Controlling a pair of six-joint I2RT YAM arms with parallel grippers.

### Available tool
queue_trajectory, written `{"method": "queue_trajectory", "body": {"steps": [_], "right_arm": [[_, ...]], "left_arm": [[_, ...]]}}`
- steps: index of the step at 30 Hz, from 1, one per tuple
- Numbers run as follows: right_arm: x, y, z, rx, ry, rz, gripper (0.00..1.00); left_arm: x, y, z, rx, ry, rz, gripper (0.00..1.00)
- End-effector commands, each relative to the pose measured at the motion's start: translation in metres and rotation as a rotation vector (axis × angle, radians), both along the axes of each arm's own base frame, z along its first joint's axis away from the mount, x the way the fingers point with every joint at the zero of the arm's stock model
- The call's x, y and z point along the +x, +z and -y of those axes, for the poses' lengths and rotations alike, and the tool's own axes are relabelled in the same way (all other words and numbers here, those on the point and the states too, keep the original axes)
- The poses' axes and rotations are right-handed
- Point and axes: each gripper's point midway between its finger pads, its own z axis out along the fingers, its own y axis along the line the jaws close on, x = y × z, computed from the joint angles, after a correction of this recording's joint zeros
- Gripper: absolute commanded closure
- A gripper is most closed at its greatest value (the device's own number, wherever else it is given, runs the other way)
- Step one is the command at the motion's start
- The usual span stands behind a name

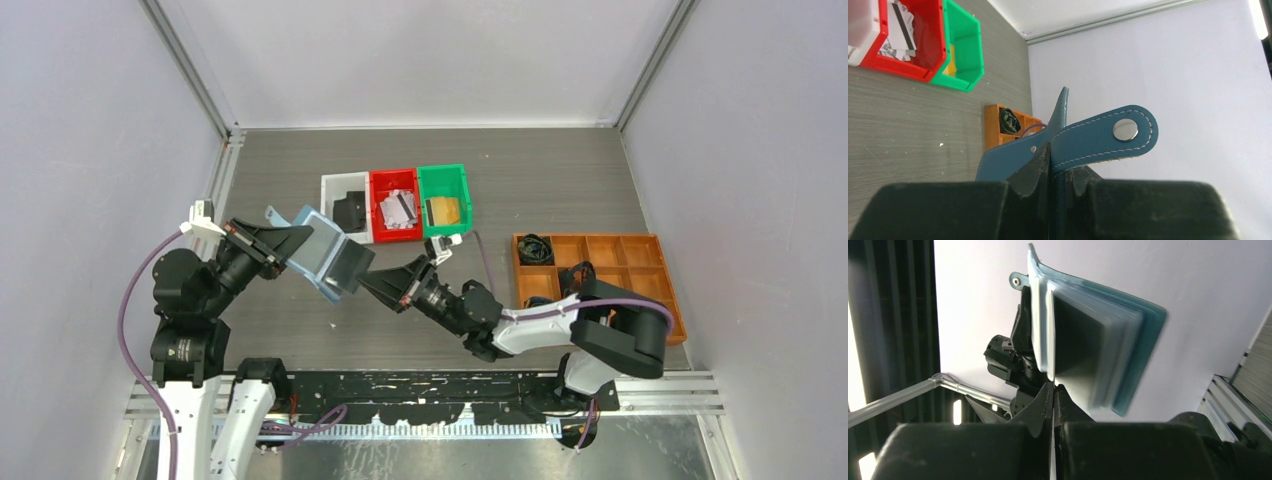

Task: Take the credit cards out of the card holder
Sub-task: Remove the credit card from the card holder, then place the credit card in the storage box.

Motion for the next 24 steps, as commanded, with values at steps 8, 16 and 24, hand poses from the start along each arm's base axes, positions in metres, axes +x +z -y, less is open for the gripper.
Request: {"method": "queue_trajectory", "body": {"steps": [8,16,24], "right_arm": [[0.02,0.01,0.075,-0.107,-0.169,0.046,0.99],[0.068,0.001,0.096,-0.433,-0.178,0.079,0.99],[0.135,-0.032,0.041,-0.934,0.014,0.204,0.99]], "left_arm": [[-0.02,0.053,0.013,0.041,-0.103,0.232,1.0],[-0.049,0.075,0.028,0.186,-0.259,0.39,1.0],[-0.055,0.06,0.021,0.372,-0.259,0.352,1.0]]}}
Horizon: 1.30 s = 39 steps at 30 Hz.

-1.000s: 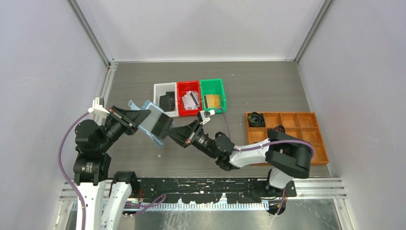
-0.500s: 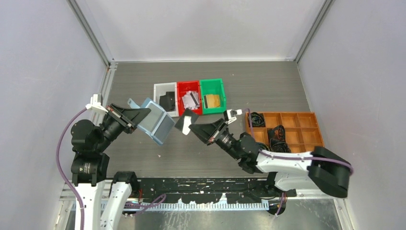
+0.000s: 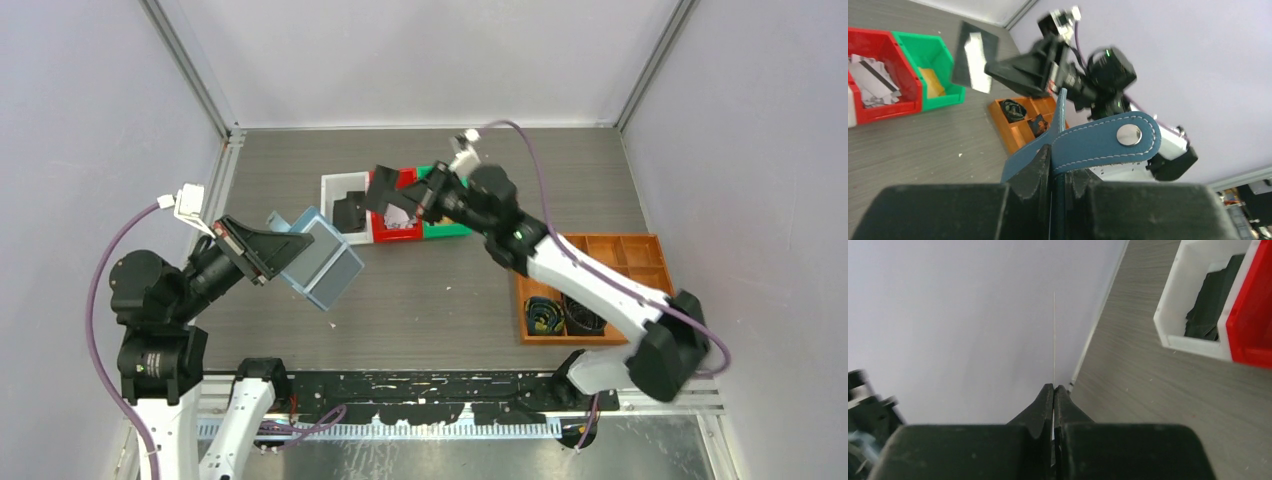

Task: Take the credit cards out of the card holder
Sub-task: Place the credit card in the storage box.

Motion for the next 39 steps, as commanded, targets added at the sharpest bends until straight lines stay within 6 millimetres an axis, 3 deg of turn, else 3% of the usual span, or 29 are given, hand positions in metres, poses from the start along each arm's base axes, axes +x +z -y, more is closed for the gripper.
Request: {"method": "queue_trajectory", "body": {"steps": [1,2,7,10,17,21,25,27,28,30,31,35,39], "right_arm": [[0.015,-0.059,-0.035,-0.338,0.211,-0.053,0.99],[0.029,-0.076,-0.047,-0.385,0.227,-0.078,0.99],[0.082,-0.119,-0.083,-0.558,0.256,-0.101,0.99],[0.104,-0.134,-0.102,-0.587,0.265,-0.103,0.99],[0.138,-0.171,-0.127,-0.604,0.243,-0.12,0.99],[0.154,-0.178,-0.133,-0.591,0.189,-0.096,0.99],[0.166,-0.176,-0.139,-0.57,0.16,-0.075,0.99],[0.167,-0.177,-0.141,-0.571,0.166,-0.079,0.94],[0.166,-0.176,-0.142,-0.57,0.169,-0.08,0.87],[0.165,-0.17,-0.14,-0.565,0.169,-0.076,0.58],[0.164,-0.165,-0.14,-0.561,0.166,-0.069,0.48],[0.153,-0.123,-0.131,-0.503,0.152,-0.008,0.35],[0.129,-0.074,-0.119,-0.429,0.176,0.054,0.33]], "left_arm": [[-0.008,-0.008,-0.001,0.125,-0.023,0.024,1.0],[-0.01,-0.009,0.0,0.127,-0.033,0.022,1.0],[-0.019,-0.011,0.003,0.118,-0.056,0.038,1.0],[-0.023,-0.013,0.005,0.118,-0.077,0.034,1.0],[-0.026,-0.018,0.008,0.116,-0.112,0.027,1.0],[-0.028,-0.019,0.01,0.112,-0.132,0.032,1.0],[-0.028,-0.02,0.01,0.11,-0.134,0.03,1.0],[-0.031,-0.018,0.01,0.111,-0.136,0.039,1.0],[-0.031,-0.017,0.01,0.111,-0.136,0.044,1.0],[-0.033,-0.015,0.011,0.111,-0.138,0.051,1.0],[-0.034,-0.013,0.011,0.11,-0.139,0.057,1.0],[-0.037,-0.007,0.013,0.101,-0.156,0.074,1.0],[-0.038,0.0,0.013,0.087,-0.158,0.093,1.0]]}}
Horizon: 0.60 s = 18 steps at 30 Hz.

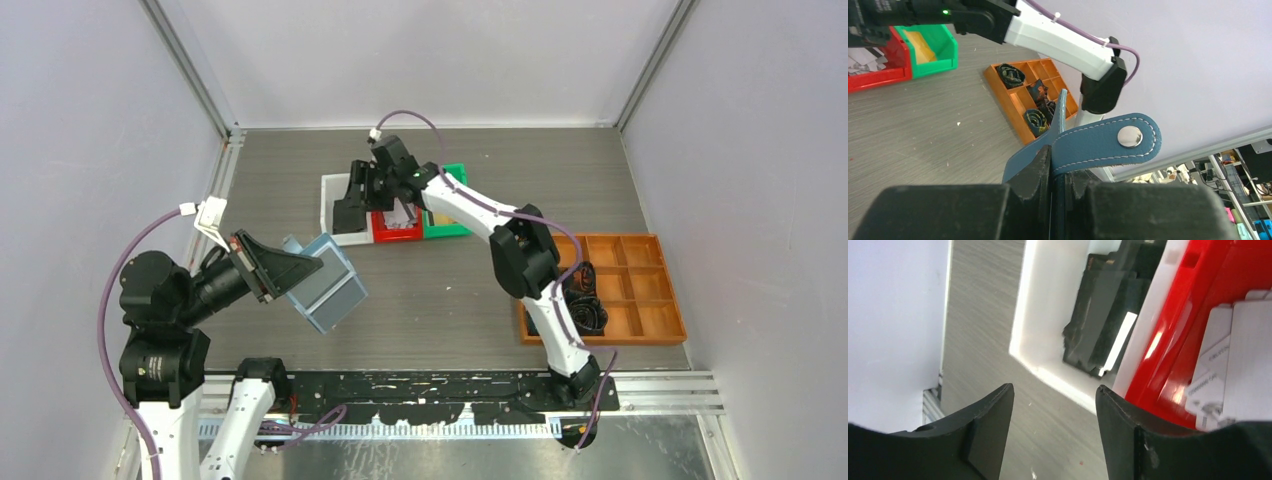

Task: Take the credit cards out of the card holder
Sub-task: Place the credit card in the storage box, then remove the credit card from the card holder.

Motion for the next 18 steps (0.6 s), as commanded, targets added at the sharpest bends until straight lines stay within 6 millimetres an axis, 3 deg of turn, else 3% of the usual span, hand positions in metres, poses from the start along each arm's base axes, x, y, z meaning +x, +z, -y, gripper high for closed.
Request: {"method": "queue_trajectory", "body": {"steps": [1,3,4,6,10,13,18], "right_arm": [[-0.018,0.14,0.008,0.212,0.028,0.19,0.33],[-0.035,0.159,0.02,0.24,0.047,0.207,0.31],[-0.05,0.18,0.028,0.282,0.067,0.24,0.3],[-0.077,0.202,0.04,0.369,0.117,0.279,0.26],[-0.157,0.234,0.061,0.614,0.337,0.295,0.18],[-0.203,0.223,0.084,0.683,0.436,0.302,0.15],[-0.264,0.176,0.104,0.586,0.526,0.363,0.15]], "left_arm": [[-0.012,0.032,0.004,-0.026,-0.038,0.129,1.0],[-0.013,0.035,0.004,-0.034,-0.04,0.132,1.0],[-0.014,0.038,0.005,-0.041,-0.043,0.133,1.0],[-0.016,0.042,0.006,-0.057,-0.049,0.139,1.0],[-0.014,0.046,0.007,-0.105,-0.057,0.135,1.0],[-0.013,0.046,0.008,-0.113,-0.069,0.12,1.0],[-0.013,0.05,0.009,-0.123,-0.077,0.113,1.0]]}}
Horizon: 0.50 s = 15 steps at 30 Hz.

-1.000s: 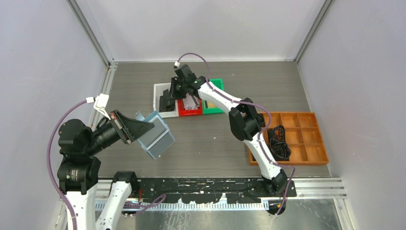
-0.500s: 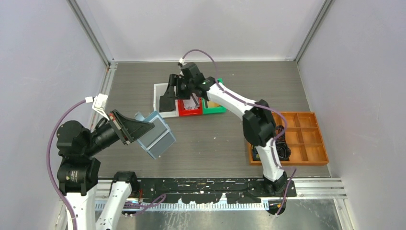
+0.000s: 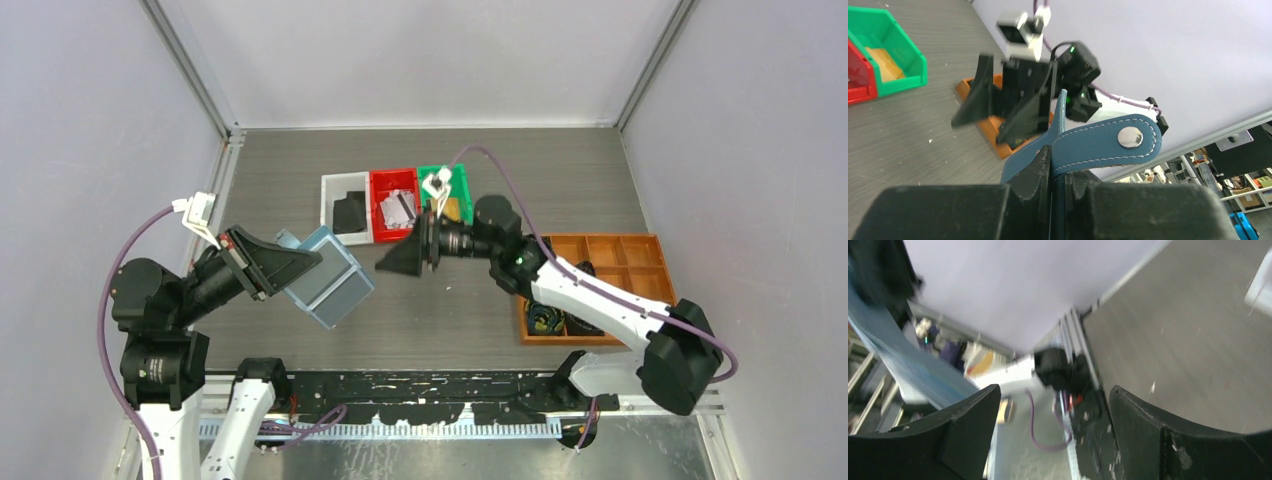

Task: Take the credit cards out of the card holder
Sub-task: Remove the credit card from the card holder.

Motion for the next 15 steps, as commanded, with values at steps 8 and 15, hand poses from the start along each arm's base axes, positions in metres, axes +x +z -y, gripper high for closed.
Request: {"method": "queue_trajectory", "body": {"steps": [8,15], "right_arm": [[-0.072,-0.029,-0.003,-0.024,0.063,0.179,0.15],[-0.065,0.0,-0.014,0.059,0.017,0.204,0.15]], "left_arm": [[-0.008,0.021,0.006,-0.029,-0.074,0.06,1.0],[-0.008,0.02,0.007,-0.031,-0.081,0.048,1.0]]}}
